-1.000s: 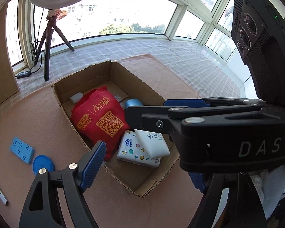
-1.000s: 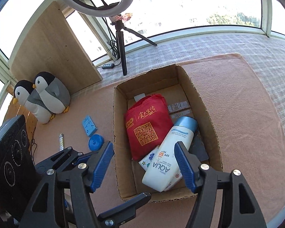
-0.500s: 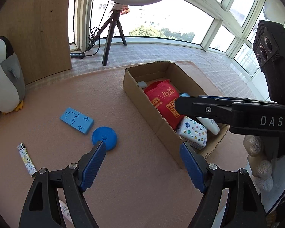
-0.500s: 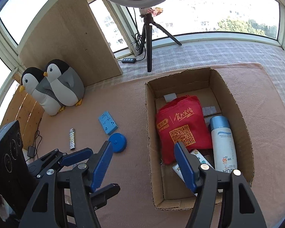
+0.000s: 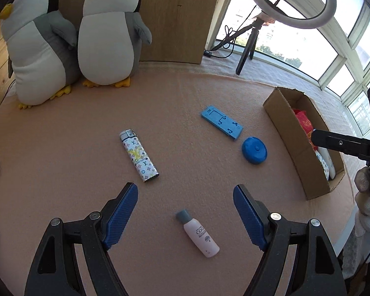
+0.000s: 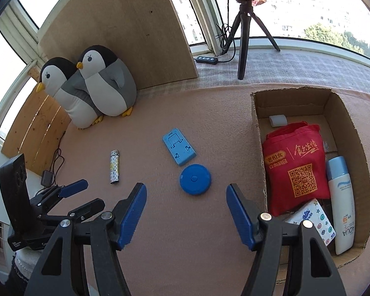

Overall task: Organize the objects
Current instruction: 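Move both grippers back toward the patterned lighter and small bottle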

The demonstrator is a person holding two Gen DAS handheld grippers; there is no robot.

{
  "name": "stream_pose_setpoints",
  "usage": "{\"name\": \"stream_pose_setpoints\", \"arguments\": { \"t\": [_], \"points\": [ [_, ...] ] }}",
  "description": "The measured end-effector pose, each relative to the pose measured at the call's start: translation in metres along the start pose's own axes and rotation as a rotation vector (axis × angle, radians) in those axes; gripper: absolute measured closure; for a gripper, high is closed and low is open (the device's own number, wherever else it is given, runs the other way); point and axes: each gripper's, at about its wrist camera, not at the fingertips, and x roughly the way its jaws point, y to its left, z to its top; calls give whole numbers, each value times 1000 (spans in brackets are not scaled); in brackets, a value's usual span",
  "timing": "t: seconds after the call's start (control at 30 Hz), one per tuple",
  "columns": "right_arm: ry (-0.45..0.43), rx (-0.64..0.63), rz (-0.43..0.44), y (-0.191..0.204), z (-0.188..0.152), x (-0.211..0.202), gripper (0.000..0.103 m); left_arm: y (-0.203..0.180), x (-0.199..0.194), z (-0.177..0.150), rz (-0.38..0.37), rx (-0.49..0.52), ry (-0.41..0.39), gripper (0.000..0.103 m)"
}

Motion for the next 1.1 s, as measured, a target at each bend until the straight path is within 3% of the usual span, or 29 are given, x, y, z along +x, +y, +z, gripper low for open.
{"name": "stream_pose_setpoints", "arguments": {
  "t": [0.13,0.47,0.57,0.8,0.97,1.1],
  "points": [
    [46,-3,5,5,3,20,40,26,1,-12,9,-32,22,21],
    [132,15,12,12,13,62,40,25,16,-34,-3,-19,67,28],
    [156,4,33,22,10,69,47,23,21,-40,-22,-23,92,35],
    [226,-57,62,50,-10,87,61,14,32,-60,-64,-6,129,40],
    [215,-89,40,60,-9,89,61,21,31,-56,-51,-25,117,40],
    [196,-95,41,65,2,89,61,35,32,-36,-27,-58,98,42]
  ]
}}
